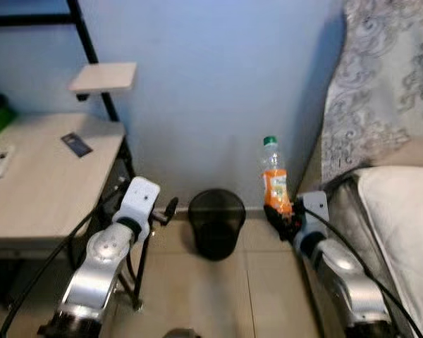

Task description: Clean up the room

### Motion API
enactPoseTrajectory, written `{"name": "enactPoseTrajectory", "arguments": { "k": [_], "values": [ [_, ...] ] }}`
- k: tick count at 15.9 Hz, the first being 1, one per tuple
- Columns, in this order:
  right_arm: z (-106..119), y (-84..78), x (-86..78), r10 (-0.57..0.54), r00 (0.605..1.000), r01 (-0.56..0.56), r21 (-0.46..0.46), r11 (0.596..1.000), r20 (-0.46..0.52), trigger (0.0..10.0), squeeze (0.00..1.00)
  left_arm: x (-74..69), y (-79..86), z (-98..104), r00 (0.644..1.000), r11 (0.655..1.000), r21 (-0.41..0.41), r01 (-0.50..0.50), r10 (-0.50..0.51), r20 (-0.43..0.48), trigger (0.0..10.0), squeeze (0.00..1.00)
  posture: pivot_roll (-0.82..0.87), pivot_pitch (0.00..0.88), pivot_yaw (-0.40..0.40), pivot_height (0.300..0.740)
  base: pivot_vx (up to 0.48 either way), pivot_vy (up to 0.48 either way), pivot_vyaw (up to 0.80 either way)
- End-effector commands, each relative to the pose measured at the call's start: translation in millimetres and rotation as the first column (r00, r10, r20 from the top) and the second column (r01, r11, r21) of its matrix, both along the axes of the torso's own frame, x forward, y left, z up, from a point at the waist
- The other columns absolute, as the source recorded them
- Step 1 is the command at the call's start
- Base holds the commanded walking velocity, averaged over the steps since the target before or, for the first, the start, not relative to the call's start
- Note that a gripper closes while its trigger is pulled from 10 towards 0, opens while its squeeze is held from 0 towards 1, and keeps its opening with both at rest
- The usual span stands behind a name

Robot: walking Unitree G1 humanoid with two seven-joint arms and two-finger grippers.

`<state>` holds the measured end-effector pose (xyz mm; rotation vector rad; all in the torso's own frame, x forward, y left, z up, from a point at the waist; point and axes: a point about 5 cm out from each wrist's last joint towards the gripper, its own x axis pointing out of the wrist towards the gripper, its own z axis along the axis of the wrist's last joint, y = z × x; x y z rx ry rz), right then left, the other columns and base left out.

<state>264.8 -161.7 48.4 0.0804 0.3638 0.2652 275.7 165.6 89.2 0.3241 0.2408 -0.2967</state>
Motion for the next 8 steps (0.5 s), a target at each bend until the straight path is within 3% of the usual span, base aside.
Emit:
{"name": "enactPoseTrajectory", "arguments": {
  "k": [1,8],
  "values": [
    [5.9,0.0,5.2,-0.022,0.999,0.022,-0.005,1.000,0.034,10.0,0.00,2.3,1.7,1.8,1.000,1.000,0.010,-0.017,0.017,0.021,10.0,0.73,0.05,0.000,0.038,0.740,0.000,0.000,0.00],
    [10.1,7.6,11.8,-0.038,0.997,0.040,-0.033,0.999,0.068,10.0,0.00,5.0,3.4,2.0,0.998,0.997,-0.033,-0.063,0.064,0.024,10.0,0.72,0.05,0.000,0.027,0.740,0.000,-0.350,0.00]
  ]
}}
